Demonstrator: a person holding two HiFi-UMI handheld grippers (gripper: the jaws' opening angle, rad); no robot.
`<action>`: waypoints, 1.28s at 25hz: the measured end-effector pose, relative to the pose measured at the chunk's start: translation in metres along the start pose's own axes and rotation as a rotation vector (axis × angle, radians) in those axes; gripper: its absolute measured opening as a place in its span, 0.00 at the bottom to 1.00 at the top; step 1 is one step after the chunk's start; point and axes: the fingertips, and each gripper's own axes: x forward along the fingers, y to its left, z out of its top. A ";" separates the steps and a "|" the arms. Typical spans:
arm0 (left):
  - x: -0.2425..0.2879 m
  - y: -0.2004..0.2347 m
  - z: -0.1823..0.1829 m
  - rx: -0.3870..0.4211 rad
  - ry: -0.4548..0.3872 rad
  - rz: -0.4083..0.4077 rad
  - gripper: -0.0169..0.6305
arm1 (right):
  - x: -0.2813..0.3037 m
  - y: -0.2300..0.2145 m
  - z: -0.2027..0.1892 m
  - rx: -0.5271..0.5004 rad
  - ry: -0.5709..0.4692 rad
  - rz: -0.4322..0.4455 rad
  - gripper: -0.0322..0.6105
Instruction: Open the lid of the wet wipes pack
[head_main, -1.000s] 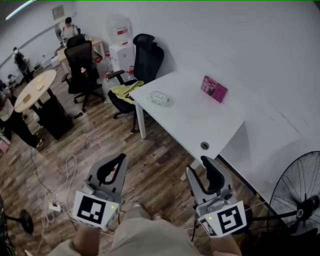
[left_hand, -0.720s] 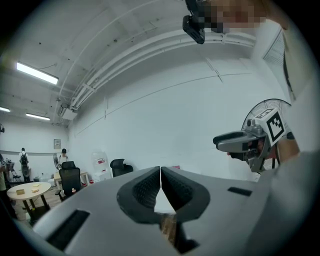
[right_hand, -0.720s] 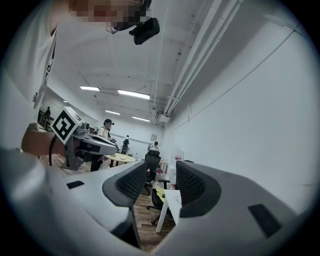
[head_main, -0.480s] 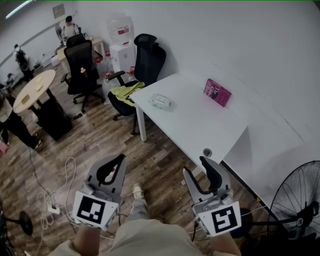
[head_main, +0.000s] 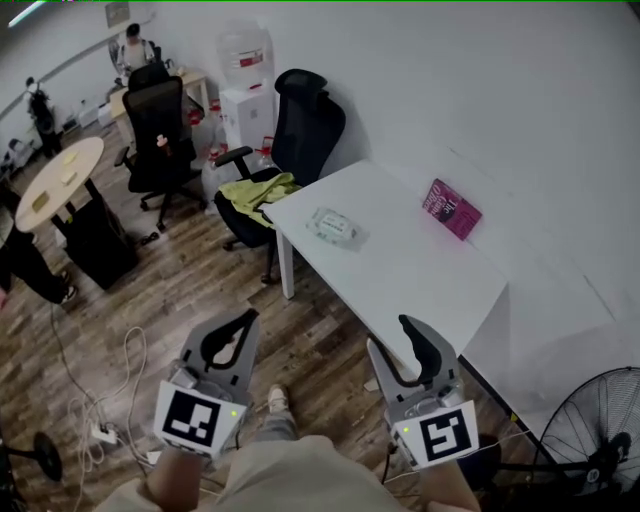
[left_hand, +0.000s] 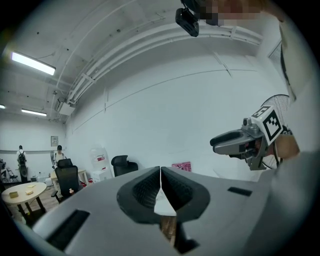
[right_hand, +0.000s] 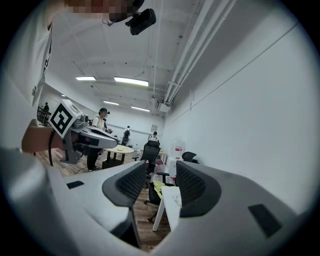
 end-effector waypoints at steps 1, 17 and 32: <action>0.010 0.014 -0.001 -0.007 0.002 -0.005 0.06 | 0.016 -0.002 0.000 -0.001 0.012 -0.001 0.37; 0.174 0.152 -0.045 -0.005 0.074 -0.191 0.06 | 0.222 -0.058 -0.046 -0.005 0.195 -0.107 0.37; 0.341 0.181 -0.109 0.006 0.212 -0.273 0.06 | 0.341 -0.143 -0.152 0.040 0.369 -0.086 0.37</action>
